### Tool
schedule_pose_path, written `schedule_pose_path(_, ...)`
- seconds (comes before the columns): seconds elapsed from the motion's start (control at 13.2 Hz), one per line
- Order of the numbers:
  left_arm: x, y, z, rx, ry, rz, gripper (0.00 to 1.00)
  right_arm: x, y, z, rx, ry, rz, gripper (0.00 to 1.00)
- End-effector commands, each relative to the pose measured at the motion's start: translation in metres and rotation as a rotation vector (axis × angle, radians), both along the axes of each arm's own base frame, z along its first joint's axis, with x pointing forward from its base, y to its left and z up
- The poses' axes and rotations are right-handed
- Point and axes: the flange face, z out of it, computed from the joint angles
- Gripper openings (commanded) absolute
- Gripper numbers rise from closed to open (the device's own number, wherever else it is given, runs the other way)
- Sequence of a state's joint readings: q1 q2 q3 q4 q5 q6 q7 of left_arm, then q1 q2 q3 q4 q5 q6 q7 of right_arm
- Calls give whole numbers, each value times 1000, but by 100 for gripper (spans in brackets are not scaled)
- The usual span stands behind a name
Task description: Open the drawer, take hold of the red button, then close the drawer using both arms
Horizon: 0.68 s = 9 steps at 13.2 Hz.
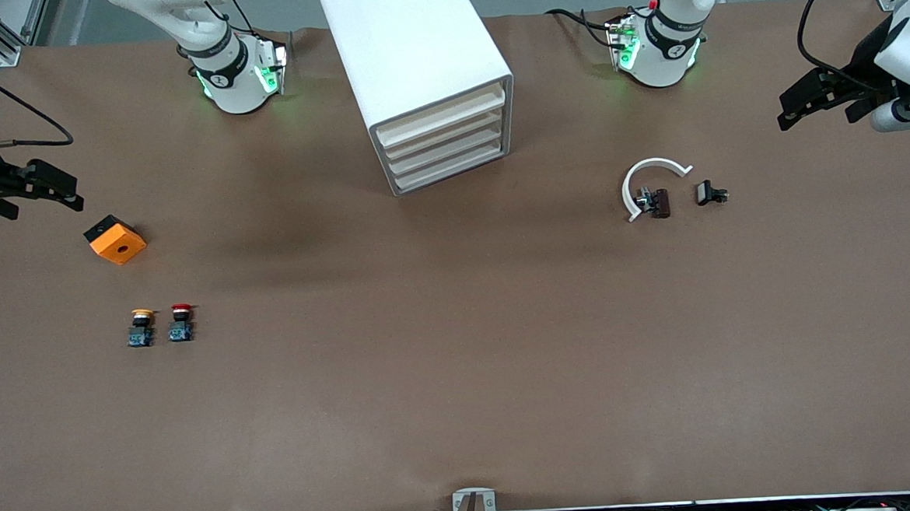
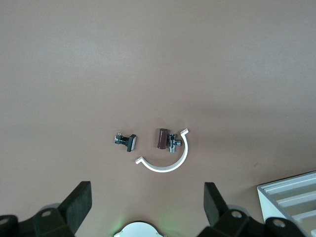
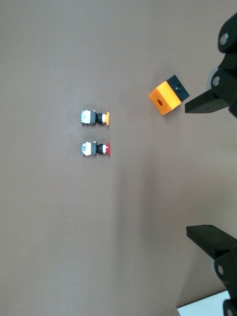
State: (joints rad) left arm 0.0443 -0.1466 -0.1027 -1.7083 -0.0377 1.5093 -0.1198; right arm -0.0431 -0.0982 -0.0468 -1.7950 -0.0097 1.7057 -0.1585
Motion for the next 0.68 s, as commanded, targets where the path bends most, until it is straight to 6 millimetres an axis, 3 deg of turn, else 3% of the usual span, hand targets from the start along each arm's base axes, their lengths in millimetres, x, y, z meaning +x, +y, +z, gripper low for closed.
schedule_pose_path(0.0,-1,-7,1,20,-6,-23,100,10,-5,3,-18,-25,-10,100)
schedule_pose_path(0.23,-3,-19,3,73,-7,-48,100,31,-4,16,-23,-52,-10,100)
schedule_pose_path(0.46,-3,-25,13,64,-30,-57,100,36,1,31,-12,-84,-8,100)
schedule_pose_path(0.61,1,-31,14,63,-31,-69,100,36,23,36,-17,-89,34,100)
